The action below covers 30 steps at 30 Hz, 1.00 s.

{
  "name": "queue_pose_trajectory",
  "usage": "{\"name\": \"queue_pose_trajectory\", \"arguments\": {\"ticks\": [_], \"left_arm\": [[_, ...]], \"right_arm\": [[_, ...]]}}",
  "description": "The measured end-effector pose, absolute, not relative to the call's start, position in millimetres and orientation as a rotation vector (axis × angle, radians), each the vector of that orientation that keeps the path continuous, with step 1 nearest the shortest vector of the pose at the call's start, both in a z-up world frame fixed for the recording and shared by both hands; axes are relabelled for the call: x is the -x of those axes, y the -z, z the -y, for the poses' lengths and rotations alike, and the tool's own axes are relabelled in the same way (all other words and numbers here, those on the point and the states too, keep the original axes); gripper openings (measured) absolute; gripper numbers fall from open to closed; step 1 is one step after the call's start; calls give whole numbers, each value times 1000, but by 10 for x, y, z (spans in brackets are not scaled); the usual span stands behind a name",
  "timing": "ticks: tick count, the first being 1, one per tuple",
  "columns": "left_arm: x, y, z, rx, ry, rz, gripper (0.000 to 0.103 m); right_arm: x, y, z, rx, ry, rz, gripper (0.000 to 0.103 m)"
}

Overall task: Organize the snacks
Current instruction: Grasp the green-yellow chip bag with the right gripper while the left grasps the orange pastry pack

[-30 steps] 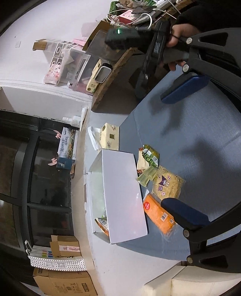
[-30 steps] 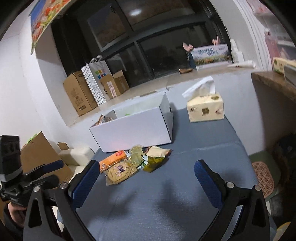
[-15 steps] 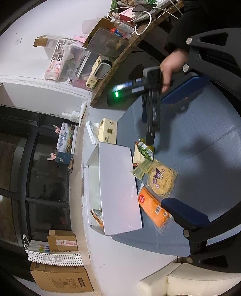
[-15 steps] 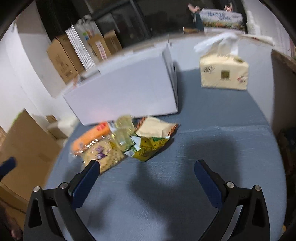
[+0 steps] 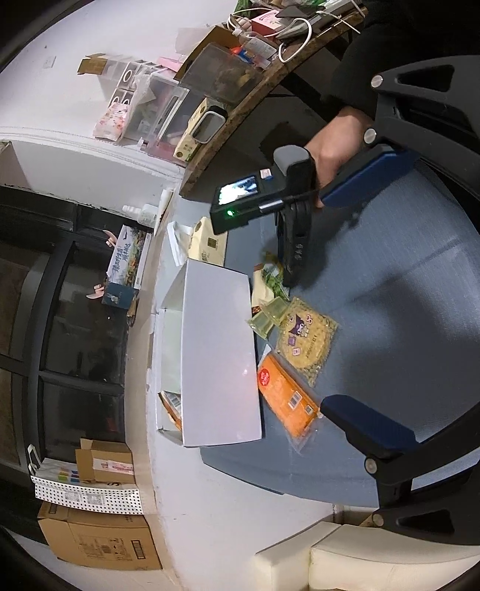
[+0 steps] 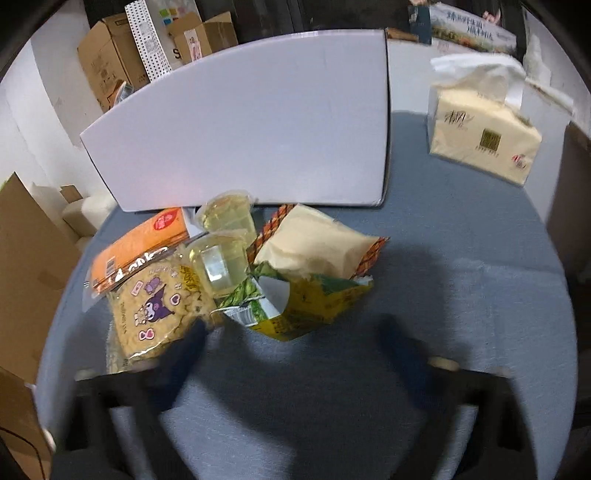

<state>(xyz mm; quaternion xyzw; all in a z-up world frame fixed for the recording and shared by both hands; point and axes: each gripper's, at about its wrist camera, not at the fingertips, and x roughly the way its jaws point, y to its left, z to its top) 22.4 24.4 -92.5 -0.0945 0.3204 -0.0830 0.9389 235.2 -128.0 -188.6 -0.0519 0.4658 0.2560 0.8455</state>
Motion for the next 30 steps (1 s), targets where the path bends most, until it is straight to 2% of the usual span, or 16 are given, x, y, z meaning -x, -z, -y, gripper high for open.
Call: {"name": "queue_pose_trajectory", "arguments": {"ticks": [6, 16, 25, 30], "left_arm": [[-226, 972, -272, 194, 166, -663, 103], [-440, 1158, -472, 240, 161, -713, 103], [-1099, 1393, -794, 117, 213, -772, 103], [-1565, 1557, -987, 89, 294, -866, 103]], "right_arm": [[-2296, 1843, 1438, 65, -545, -983, 31], [-1905, 1449, 1804, 25, -605, -896, 31], [-1428, 1035, 2133, 12, -637, -779, 31], [-1298, 956, 2201, 4, -652, -759, 31]]}}
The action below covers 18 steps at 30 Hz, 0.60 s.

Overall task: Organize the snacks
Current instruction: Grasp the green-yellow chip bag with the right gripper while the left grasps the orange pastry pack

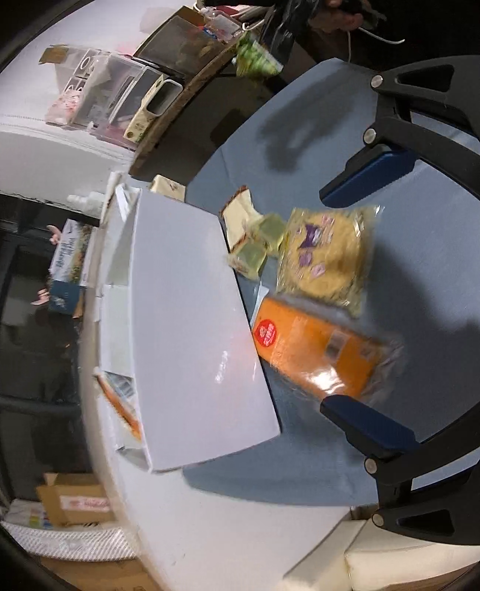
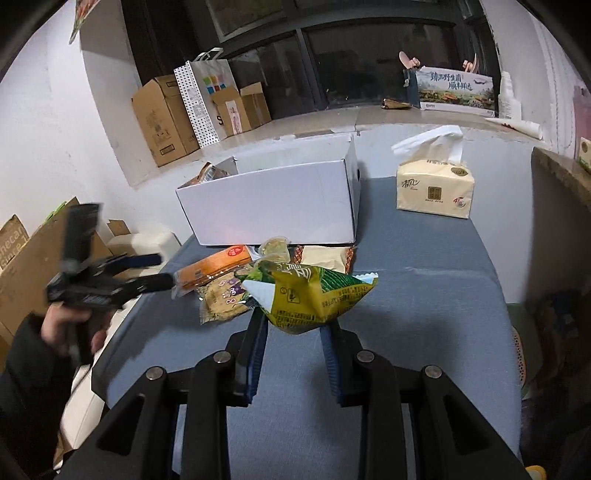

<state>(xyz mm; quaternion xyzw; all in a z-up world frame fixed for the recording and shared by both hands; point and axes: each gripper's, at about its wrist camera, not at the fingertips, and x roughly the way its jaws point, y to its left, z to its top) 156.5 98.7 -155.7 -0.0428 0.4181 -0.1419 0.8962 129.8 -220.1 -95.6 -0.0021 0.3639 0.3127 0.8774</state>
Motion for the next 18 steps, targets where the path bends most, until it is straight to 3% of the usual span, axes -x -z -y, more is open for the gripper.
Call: {"name": "queue_pose_trajectory", "arguments": {"ticks": [9, 13, 18], "left_arm": [[-2117, 2024, -1229, -30, 240, -1061, 103], [-2164, 2046, -1259, -9, 272, -1054, 103], [-2045, 2077, -980, -182, 301, -1039, 102]], "right_arm": [[-1283, 1008, 2147, 16, -669, -771, 31], [-1280, 1053, 2083, 35, -680, -785, 31], [-1228, 1068, 2002, 52, -698, -787, 32]]}}
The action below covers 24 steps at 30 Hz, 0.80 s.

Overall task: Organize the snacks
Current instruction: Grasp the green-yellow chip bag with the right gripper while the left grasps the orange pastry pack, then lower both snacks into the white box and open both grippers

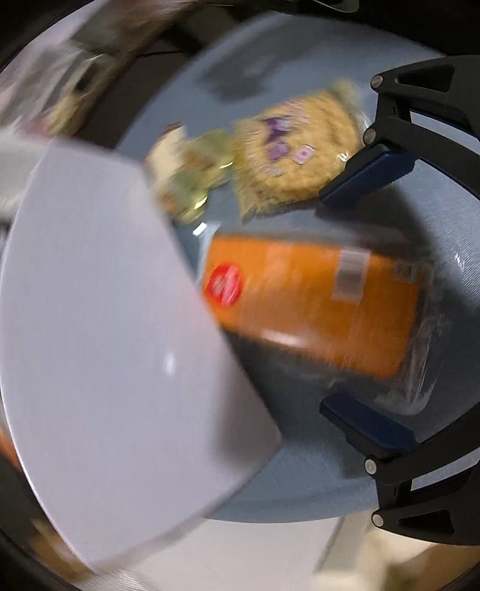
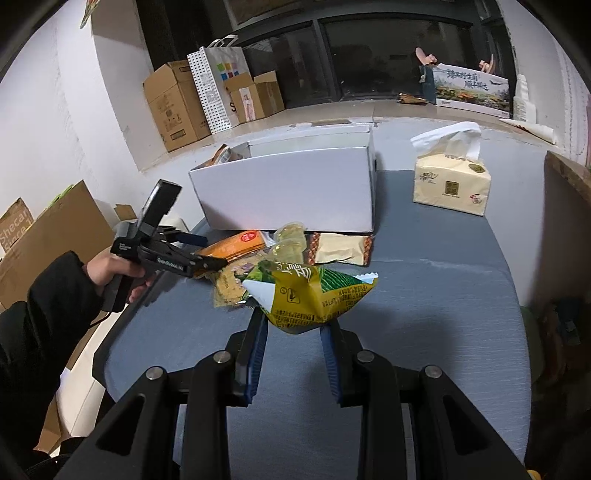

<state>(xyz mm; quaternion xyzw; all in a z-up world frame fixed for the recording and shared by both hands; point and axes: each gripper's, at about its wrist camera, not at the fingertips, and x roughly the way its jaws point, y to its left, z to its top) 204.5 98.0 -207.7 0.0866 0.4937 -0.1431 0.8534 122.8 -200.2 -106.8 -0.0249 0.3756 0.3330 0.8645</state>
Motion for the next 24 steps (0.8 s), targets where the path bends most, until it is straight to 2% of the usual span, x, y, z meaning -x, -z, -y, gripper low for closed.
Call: {"name": "queue_pose_trajectory", "arguments": {"ticks": [1, 3, 4, 5, 14, 19, 24], "left_arm": [[-2038, 2080, -986, -168, 302, -1040, 100], [-2027, 2049, -1027, -143, 281, -1023, 87], [-2011, 2016, -1045, -137, 273, -1009, 64], [-1992, 1994, -1045, -122, 273, -1010, 62], [-1270, 1893, -858, -123, 238, -945, 59], [-726, 1566, -881, -15, 208, -843, 59], [-509, 1179, -927, 60, 148, -708, 59]], "right_arm": [[-1217, 1073, 1984, 62, -700, -787, 31], [-1220, 1097, 1971, 63, -700, -795, 32], [-1228, 1115, 1966, 59, -697, -803, 32], [-1231, 1126, 1965, 58, -696, -807, 32], [-1228, 1086, 1985, 55, -696, -797, 32], [-1207, 1084, 1953, 59, -703, -794, 32], [-1233, 994, 1889, 56, -714, -762, 32]]}}
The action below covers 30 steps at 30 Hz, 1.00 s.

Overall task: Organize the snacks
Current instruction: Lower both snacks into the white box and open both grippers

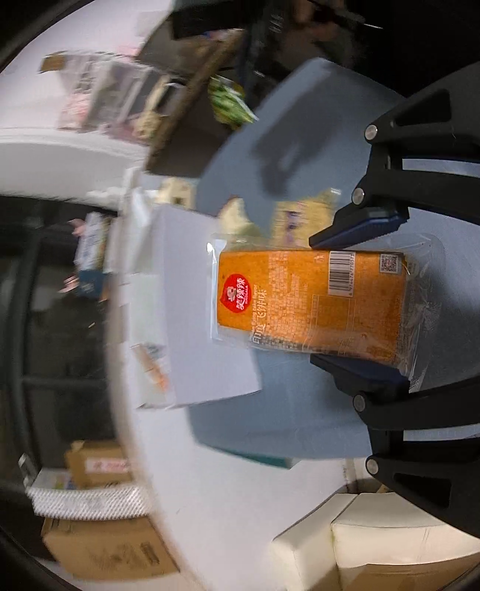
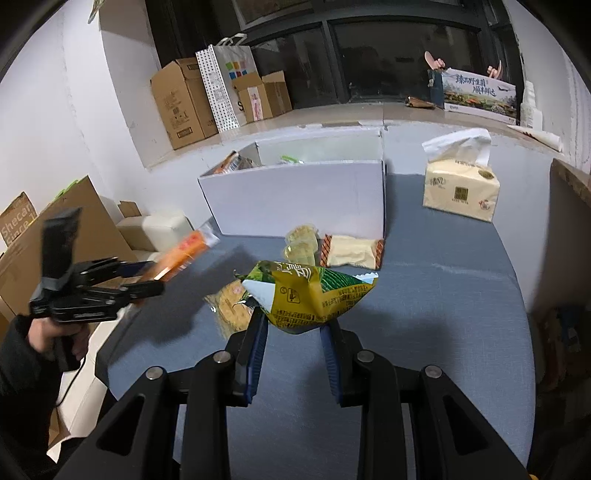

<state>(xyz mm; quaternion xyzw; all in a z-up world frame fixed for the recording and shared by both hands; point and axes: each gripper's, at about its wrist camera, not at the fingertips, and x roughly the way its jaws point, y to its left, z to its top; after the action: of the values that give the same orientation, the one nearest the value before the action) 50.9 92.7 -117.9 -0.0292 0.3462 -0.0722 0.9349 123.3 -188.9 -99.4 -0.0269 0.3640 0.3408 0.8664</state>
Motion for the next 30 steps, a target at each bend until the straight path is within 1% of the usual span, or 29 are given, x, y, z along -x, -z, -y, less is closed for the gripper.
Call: {"name": "queue_pose_trajectory", "arguments": {"ticks": [5, 8, 13, 18, 24, 25, 26, 27, 28, 29, 30], "left_arm": [[-738, 739, -966, 121, 112, -575, 59], [-1072, 523, -901, 146, 113, -526, 59], [-1602, 177, -869, 115, 95, -476, 59], [-2126, 28, -892, 97, 64, -481, 59], [-2562, 35, -946, 83, 27, -498, 60], [-2636, 43, -947, 74, 25, -503, 61], [-2693, 64, -945, 65, 18, -511, 73], [-2776, 96, -953, 59, 1, -537, 83], [-2826, 126, -972, 58, -37, -556, 102], [-2828, 161, -1017, 76, -65, -559, 103], [-2821, 185, -1055, 96, -58, -565, 103]], "right_arm": [[-1439, 851, 1758, 47, -727, -736, 32], [-1651, 702, 1620, 45, -734, -713, 32], [-2127, 388, 1422, 12, -747, -669, 32], [-2692, 186, 1235, -26, -725, -678, 32], [-3210, 195, 1041, 17, -680, -705, 32], [-3242, 202, 1032, 22, -678, -705, 32], [-3313, 222, 1008, 24, -672, -709, 33], [-3366, 242, 994, 16, -674, -721, 38], [-3443, 283, 965, 10, -682, -756, 71], [-3506, 332, 943, 3, -673, -794, 92], [-3525, 353, 953, -1, -647, -799, 103]]}}
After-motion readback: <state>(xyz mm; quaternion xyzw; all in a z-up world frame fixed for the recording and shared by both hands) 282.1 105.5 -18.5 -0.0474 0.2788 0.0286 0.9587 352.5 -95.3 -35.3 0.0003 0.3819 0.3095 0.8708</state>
